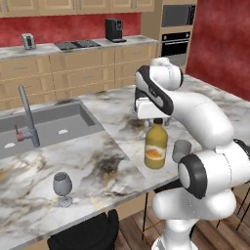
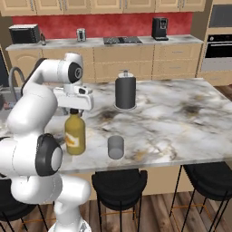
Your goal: There is a wine glass and glass cup on the dining counter. Place the wine bottle next to the wine glass and the juice bottle next to the glass cup.
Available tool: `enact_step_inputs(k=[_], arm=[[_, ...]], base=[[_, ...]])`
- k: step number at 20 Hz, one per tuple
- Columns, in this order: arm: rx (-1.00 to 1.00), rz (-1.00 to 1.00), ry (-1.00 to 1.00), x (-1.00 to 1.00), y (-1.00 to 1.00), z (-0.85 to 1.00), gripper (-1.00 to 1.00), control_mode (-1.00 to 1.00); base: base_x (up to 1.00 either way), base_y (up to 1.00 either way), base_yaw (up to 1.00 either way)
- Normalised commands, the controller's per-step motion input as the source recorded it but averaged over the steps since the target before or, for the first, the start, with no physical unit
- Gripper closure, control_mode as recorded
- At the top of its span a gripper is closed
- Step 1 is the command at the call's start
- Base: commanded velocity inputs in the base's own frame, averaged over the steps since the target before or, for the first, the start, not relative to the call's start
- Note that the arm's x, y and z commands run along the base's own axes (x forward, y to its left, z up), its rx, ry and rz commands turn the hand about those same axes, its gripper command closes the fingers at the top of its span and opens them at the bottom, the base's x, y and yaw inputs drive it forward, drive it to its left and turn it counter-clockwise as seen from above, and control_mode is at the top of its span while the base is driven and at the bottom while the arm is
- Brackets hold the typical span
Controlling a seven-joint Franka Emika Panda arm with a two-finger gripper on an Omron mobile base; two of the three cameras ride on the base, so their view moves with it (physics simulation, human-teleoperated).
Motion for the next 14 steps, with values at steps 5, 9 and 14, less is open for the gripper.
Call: enact_step_inputs(k=[5,9,14], arm=[[-0.03,-0.06,0.13,0.23,0.0,-0.07,1.0,-1.0],[-0.06,-0.05,0.16,0.18,0.0,-0.1,1.0,-1.0],[-0.07,-0.01,0.05,0.13,-0.02,-0.18,1.0,-1.0]], base=[[0.0,0.0,0.0],[0.0,0.0,0.0],[0.0,0.0,0.0]])
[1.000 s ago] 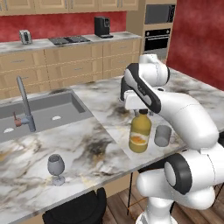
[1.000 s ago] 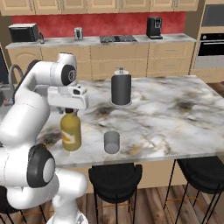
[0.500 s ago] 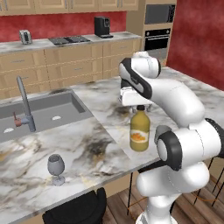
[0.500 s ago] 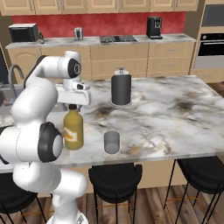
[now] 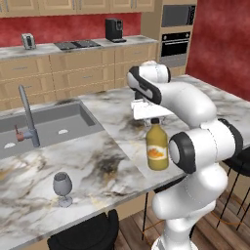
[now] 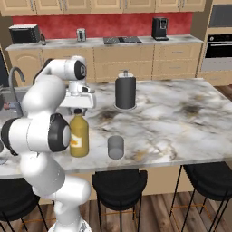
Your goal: There is a wine glass and glass cup on the dining counter. Place the wine bottle next to the wine glass and the juice bottle next to the glass cup.
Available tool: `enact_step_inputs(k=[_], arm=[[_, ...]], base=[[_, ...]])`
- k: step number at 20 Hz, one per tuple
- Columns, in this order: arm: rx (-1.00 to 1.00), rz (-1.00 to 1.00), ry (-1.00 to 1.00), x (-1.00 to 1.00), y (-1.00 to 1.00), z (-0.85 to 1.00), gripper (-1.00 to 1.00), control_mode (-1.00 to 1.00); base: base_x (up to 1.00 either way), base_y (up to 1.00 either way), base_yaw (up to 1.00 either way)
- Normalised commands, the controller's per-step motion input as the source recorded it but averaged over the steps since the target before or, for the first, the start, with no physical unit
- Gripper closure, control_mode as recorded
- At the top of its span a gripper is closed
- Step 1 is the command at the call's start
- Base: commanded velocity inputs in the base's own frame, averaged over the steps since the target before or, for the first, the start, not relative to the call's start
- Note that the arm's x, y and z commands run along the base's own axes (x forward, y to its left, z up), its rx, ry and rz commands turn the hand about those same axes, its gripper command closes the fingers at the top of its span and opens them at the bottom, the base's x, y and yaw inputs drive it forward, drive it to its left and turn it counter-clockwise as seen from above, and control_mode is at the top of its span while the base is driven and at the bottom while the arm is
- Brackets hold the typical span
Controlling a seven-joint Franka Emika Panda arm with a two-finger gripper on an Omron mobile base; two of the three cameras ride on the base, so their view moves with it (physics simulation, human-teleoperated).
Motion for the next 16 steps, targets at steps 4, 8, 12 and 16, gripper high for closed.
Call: enact_step_inputs(k=[4,8,12,16], arm=[[-0.06,-0.01,0.0,0.15,-0.05,-0.17,1.0,-1.0],[-0.02,-0.02,-0.02,0.1,-0.07,-0.14,1.0,-1.0],[0.0,-0.04,0.0,0.17,-0.07,-0.14,1.0,-1.0],[0.0,-0.02,-0.07,0.14,-0.08,-0.13,1.0,-1.0]], base=[[0.0,0.0,0.0],[0.0,0.0,0.0],[0.0,0.0,0.0],[0.0,0.0,0.0]])
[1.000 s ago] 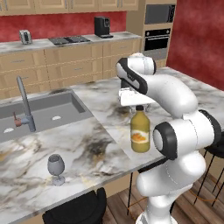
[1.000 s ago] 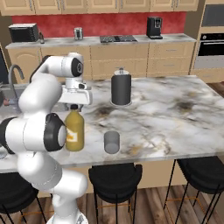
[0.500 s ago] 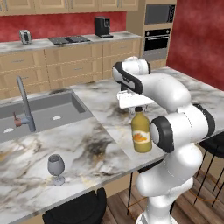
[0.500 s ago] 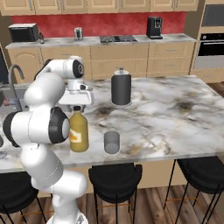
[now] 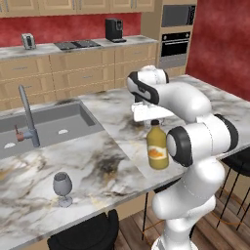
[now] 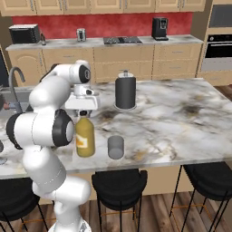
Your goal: There is a wine glass and glass cup on the dining counter. Place the wine bottle next to the wine glass and the juice bottle next to the glass cup.
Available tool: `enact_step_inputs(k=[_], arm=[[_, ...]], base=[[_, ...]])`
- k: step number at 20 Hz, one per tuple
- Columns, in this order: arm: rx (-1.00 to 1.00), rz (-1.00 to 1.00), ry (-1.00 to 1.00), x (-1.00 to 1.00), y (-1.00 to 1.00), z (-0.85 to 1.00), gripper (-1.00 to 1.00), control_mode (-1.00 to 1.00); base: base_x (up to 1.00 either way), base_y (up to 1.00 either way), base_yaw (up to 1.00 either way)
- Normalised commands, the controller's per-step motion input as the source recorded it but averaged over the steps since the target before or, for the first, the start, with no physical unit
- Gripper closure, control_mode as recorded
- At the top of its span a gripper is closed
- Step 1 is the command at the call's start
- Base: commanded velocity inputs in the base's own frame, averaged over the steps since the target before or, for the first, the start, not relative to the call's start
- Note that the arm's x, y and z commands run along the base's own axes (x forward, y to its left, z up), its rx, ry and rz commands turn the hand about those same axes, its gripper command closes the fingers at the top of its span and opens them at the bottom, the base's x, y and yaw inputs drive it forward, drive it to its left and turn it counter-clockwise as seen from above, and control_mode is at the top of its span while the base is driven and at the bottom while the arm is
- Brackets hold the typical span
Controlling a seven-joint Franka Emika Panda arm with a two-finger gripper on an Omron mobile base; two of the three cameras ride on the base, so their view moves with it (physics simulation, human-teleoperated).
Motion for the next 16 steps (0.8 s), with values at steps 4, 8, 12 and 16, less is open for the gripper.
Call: enact_step_inputs(k=[4,8,12,16], arm=[[0.0,-0.01,-0.15,0.11,-0.03,-0.18,1.0,-1.0],[-0.01,0.0,-0.19,0.07,-0.02,-0.21,1.0,-1.0],[0.0,0.0,-0.18,0.04,-0.02,-0.23,1.0,-1.0],[0.0,0.0,-0.12,0.04,-0.1,-0.25,1.0,-1.0]], base=[[0.0,0.0,0.0],[0.0,0.0,0.0],[0.0,0.0,0.0],[0.0,0.0,0.0]])
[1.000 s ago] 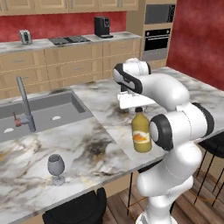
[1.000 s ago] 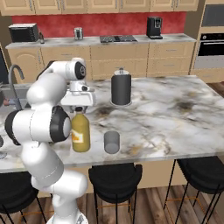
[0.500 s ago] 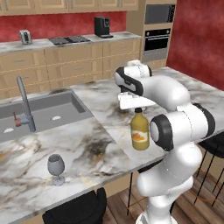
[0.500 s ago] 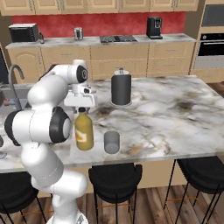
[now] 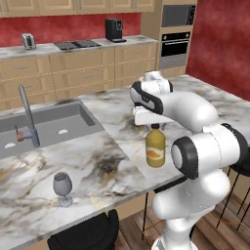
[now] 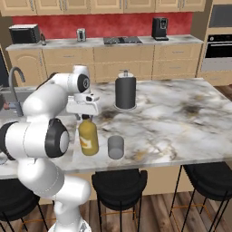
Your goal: There is a wine glass and glass cup on the dining counter. Place the wine bottle next to the wine glass and the juice bottle next to the glass cup.
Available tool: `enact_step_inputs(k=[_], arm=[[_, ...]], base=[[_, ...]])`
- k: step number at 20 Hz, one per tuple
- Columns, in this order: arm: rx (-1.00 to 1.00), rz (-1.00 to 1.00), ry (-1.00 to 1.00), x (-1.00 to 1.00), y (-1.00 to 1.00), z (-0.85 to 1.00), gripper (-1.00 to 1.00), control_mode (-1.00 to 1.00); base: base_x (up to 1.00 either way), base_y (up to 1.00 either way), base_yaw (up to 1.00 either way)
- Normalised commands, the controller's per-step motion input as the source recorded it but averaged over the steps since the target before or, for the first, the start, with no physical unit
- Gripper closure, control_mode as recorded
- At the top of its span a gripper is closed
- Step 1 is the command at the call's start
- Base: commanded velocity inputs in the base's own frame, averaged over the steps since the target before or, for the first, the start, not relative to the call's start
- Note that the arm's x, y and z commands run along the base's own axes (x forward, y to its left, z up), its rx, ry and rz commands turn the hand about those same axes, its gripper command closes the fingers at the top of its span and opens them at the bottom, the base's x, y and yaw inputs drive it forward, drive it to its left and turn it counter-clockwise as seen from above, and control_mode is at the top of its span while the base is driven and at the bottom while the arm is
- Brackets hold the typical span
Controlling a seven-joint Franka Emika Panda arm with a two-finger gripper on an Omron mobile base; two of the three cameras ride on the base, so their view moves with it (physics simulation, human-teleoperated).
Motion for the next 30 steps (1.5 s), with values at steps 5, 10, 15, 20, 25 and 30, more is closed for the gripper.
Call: enact_step_inputs(k=[5,10,15,20,25,30], arm=[[0.0,0.0,0.0,0.19,-0.2,-0.2,1.0,-1.0],[0.0,0.0,0.0,0.21,-0.22,-0.2,1.0,-1.0],[0.0,0.0,0.0,0.11,-0.22,-0.22,1.0,-1.0],[0.0,-0.02,0.0,-0.01,-0.11,-0.09,1.0,-1.0],[0.0,-0.04,0.0,-0.06,-0.11,-0.13,1.0,-1.0],[0.0,-0.06,0.0,-0.1,-0.01,-0.24,1.0,-1.0]], base=[[0.0,0.0,0.0],[0.0,0.0,0.0],[0.0,0.0,0.0],[0.0,0.0,0.0],[0.0,0.0,0.0],[0.0,0.0,0.0]])
